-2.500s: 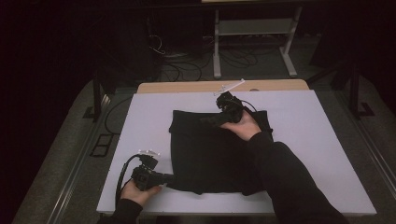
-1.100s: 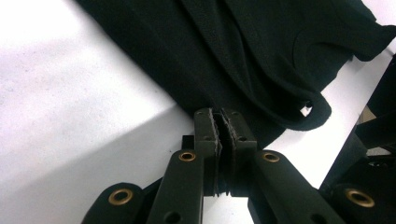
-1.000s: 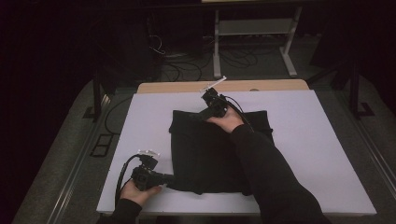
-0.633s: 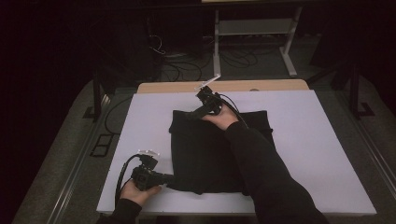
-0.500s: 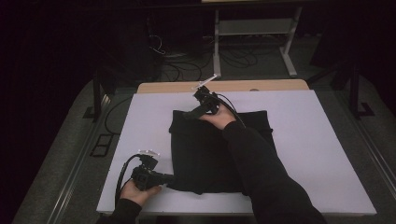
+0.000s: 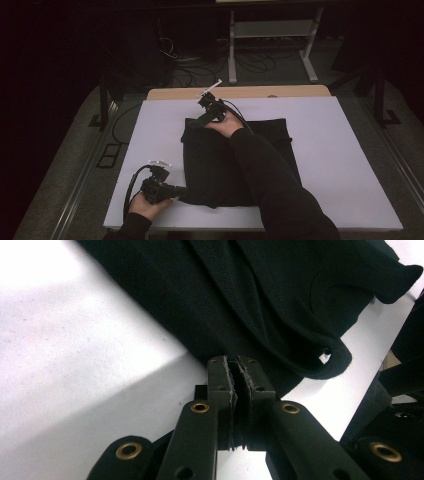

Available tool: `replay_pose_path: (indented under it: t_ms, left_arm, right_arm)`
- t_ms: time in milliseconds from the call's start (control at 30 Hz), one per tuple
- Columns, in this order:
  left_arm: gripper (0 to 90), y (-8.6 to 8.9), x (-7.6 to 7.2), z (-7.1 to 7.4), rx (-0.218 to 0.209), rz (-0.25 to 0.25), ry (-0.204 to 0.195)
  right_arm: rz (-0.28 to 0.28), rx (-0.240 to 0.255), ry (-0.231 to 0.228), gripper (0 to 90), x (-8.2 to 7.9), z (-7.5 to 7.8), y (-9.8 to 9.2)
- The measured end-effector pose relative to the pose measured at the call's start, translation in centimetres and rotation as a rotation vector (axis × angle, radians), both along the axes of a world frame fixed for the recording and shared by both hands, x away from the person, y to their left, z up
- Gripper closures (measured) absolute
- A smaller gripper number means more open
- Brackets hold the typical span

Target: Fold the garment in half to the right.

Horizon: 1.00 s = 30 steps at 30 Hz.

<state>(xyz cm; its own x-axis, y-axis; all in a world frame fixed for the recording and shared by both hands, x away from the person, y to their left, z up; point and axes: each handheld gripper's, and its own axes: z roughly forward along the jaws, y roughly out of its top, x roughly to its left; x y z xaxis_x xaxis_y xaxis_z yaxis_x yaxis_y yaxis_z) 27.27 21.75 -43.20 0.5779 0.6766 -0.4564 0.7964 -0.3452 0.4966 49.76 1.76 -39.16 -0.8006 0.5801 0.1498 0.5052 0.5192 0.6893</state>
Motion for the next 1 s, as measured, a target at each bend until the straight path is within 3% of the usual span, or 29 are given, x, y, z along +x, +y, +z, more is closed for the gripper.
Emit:
replay_pose_path:
  t_ms: [1000]
  left_arm:
    - [83.5,-0.1,0.2,-0.1,-0.001,-0.006,0.008]
  right_arm:
    - [0.024,-0.044,0.015,1.9,1.9,-1.9,3.7]
